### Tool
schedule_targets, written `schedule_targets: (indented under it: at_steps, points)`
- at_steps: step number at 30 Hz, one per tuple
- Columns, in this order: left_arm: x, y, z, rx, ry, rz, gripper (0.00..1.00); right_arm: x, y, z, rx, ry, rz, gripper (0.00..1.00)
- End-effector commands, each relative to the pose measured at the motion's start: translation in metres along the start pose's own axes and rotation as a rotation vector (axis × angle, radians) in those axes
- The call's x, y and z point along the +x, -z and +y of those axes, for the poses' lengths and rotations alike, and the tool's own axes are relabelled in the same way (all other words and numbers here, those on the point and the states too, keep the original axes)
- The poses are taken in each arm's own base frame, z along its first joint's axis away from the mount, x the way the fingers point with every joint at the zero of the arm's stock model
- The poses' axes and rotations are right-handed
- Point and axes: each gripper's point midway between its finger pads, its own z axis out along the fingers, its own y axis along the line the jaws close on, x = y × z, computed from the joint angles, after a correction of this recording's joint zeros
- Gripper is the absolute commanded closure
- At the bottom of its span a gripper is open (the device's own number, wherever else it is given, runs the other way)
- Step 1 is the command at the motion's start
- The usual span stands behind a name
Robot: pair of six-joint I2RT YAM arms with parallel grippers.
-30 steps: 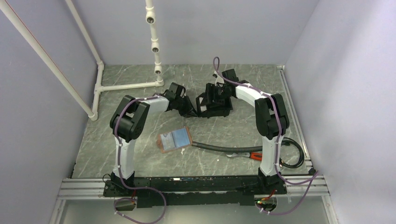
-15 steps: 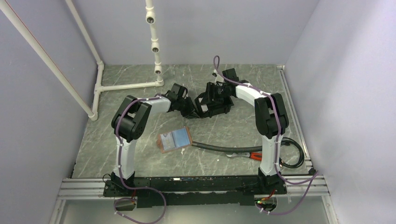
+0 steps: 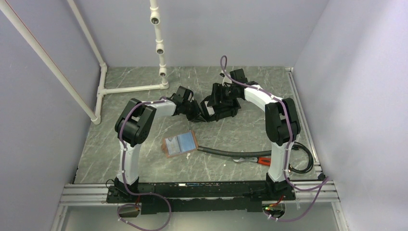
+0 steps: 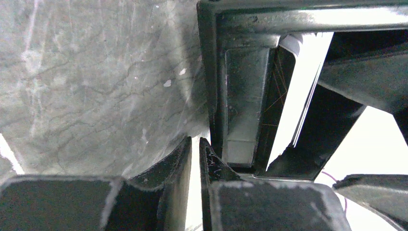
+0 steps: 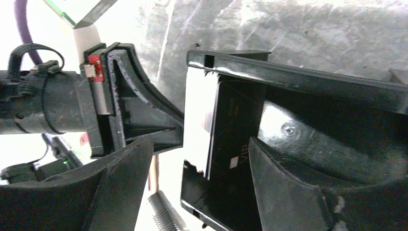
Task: Put the credit cards into the card holder
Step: Pick up the credit card from the storage box.
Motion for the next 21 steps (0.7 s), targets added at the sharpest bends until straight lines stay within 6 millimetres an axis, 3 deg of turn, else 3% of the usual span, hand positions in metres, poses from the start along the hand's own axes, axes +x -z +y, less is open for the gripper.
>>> schedule_targets:
  at_steps: [1,3,6,11,18,21]
  points:
    - [0.005,-0.005,-0.004,0.026,-0.017,0.012,0.83,-0.016,0.000,-0.013,0.064,0.061,-0.039,0.23]
    - [0.005,-0.006,-0.004,0.029,-0.015,0.016,0.83,-0.009,-0.011,-0.015,0.042,0.044,0.002,0.22]
    - [0.004,-0.007,-0.004,0.027,-0.016,0.017,0.83,-0.001,-0.020,-0.003,-0.046,0.026,0.011,0.22]
    - [0.003,-0.007,0.000,0.020,-0.012,0.020,0.83,0.004,-0.019,0.012,-0.139,0.023,0.039,0.25]
    - [0.001,-0.007,-0.003,0.026,-0.019,0.020,0.83,-0.002,-0.003,0.034,-0.206,0.033,0.016,0.52]
    - [0.003,-0.006,-0.002,0.024,-0.019,0.021,0.83,-0.004,0.003,0.037,-0.196,0.038,-0.002,0.55]
